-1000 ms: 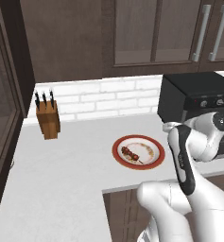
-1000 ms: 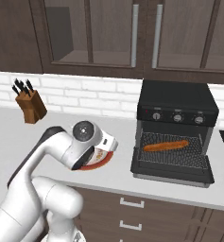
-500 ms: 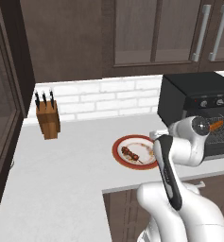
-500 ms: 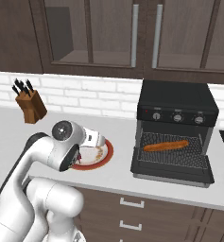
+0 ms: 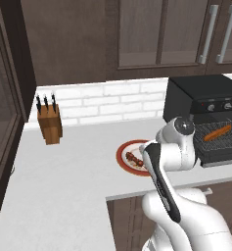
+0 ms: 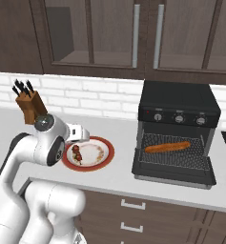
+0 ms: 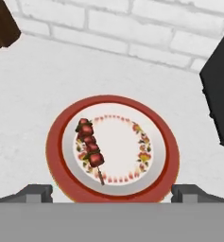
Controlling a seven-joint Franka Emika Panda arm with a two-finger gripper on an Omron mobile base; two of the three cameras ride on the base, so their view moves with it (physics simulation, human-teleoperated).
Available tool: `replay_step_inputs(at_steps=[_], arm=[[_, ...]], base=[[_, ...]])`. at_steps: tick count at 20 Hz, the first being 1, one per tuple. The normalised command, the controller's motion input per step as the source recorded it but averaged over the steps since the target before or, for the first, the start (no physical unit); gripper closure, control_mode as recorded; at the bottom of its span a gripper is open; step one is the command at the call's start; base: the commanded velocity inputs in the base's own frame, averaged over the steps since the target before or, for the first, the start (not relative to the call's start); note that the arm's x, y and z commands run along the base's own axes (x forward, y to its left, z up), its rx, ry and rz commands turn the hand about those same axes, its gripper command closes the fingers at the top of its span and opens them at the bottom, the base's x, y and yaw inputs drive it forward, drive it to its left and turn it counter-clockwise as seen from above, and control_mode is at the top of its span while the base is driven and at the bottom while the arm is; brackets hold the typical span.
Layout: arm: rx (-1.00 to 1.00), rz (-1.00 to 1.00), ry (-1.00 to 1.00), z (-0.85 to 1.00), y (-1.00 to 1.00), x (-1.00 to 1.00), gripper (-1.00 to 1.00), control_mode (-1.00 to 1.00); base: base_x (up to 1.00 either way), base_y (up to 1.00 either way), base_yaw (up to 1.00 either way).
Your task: Pick up the kebab skewer and baguette bread, and place them inside the toaster oven. Close the toaster oven door and start by setting the timer.
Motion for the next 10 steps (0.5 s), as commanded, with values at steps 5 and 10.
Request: replay_step_inputs(at_steps=[5,10], arm=[[-0.08,0.10,0.16,-0.02,0.54,0.00,-1.00,-1.00],[-0.04,0.01,0.03,0.00,0.30,0.02,-1.00,-1.00]], base=[[0.00,0.00,0.00],[0.00,0.00,0.00]])
